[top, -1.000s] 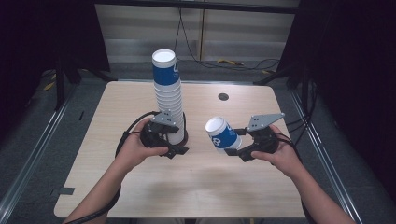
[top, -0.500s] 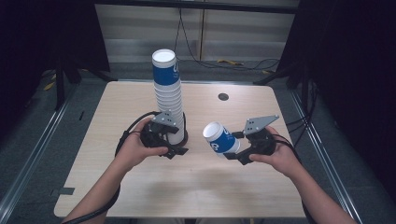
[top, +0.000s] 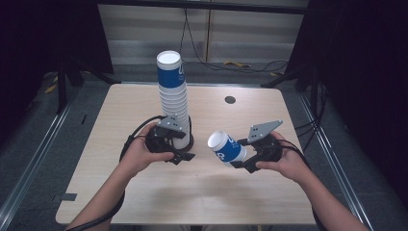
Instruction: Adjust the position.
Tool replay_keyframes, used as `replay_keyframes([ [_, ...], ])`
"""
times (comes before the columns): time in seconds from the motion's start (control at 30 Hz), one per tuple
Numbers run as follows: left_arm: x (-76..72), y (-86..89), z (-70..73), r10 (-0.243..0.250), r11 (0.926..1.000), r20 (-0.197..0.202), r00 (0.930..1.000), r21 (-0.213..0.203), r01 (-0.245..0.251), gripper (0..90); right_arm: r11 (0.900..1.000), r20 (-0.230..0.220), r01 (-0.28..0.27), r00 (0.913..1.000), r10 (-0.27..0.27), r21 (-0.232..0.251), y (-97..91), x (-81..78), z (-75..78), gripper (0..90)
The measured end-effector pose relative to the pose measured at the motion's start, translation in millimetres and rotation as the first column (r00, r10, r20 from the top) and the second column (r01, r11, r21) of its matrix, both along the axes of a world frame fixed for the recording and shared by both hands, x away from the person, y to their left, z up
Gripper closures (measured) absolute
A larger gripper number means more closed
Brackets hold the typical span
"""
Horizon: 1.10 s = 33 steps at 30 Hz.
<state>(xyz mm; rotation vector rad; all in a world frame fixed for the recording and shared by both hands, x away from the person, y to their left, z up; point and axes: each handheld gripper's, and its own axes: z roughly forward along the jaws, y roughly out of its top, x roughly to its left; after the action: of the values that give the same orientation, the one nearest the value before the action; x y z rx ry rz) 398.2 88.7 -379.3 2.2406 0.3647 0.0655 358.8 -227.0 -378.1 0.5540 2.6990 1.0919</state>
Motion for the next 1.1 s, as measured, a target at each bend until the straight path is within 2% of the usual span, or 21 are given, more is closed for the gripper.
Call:
replay_keyframes([
  [0.13, -0.7, -1.6, -1.8, -0.013, 0.9998, -0.005, 0.9999, 0.016, 0.013, 16.5, 0.9998, -0.012, -0.016, 0.9998, 0.016, -0.010, 2.3, -0.1, -0.8, 22.7],
  [0.37, -2.2, -4.6, -3.8, -0.022, 0.9998, -0.007, 0.9997, 0.002, 0.022, 16.5, 0.9986, -0.022, -0.043, 0.9989, 0.042, -0.032, 7.3, 0.5, -4.1, 22.7],
  [0.57, -2.2, -4.3, -5.4, -0.030, 0.9995, -0.004, 0.9995, 0.010, 0.030, 16.5, 0.9961, -0.035, -0.068, 0.9972, 0.066, -0.056, 12.2, 0.0, -6.3, 22.7],
  [0.7, -2.9, -5.4, -7.6, -0.034, 0.9994, -0.013, 0.9993, -0.003, 0.034, 16.5, 0.9935, -0.042, -0.086, 0.9957, 0.083, -0.075, 14.1, -0.5, -7.3, 22.7],
  [0.8, -3.5, -6.5, -8.5, -0.039, 0.9992, -0.013, 0.9992, 0.007, 0.039, 16.5, 0.9919, -0.042, -0.093, 0.9951, 0.090, -0.086, 15.4, -0.8, -6.5, 22.7],
  [0.83, -4.0, -7.6, -9.8, -0.039, 0.9992, -0.015, 0.9991, -0.002, 0.039, 16.5, 0.9912, -0.046, -0.098, 0.9945, 0.094, -0.089, 15.7, -1.1, -5.9, 22.7],
  [0.9, -4.0, -8.0, -10.3, -0.047, 0.9988, -0.014, 0.9988, 0.011, 0.047, 16.5, 0.9902, -0.046, -0.104, 0.9939, 0.100, -0.094, 16.4, -0.8, -4.5, 22.7],
  [1.03, -4.8, -9.0, -11.9, -0.051, 0.9986, -0.019, 0.9985, 0.012, 0.051, 16.5, 0.9876, -0.059, -0.111, 0.9928, 0.105, -0.112, 17.8, -0.9, -3.9, 22.7],
  [1.07, -5.4, -9.4, -13.3, -0.045, 0.9990, -0.022, 0.9987, 0.004, 0.045, 16.5, 0.9857, -0.050, -0.121, 0.9920, 0.116, -0.117, 18.1, 0.0, -4.0, 22.7],
  [1.1, -5.3, -9.0, -13.4, -0.046, 0.9988, -0.024, 0.9986, 0.015, 0.047, 16.6, 0.9851, -0.054, -0.122, 0.9918, 0.116, -0.122, 18.8, -0.3, -4.1, 22.7],
])
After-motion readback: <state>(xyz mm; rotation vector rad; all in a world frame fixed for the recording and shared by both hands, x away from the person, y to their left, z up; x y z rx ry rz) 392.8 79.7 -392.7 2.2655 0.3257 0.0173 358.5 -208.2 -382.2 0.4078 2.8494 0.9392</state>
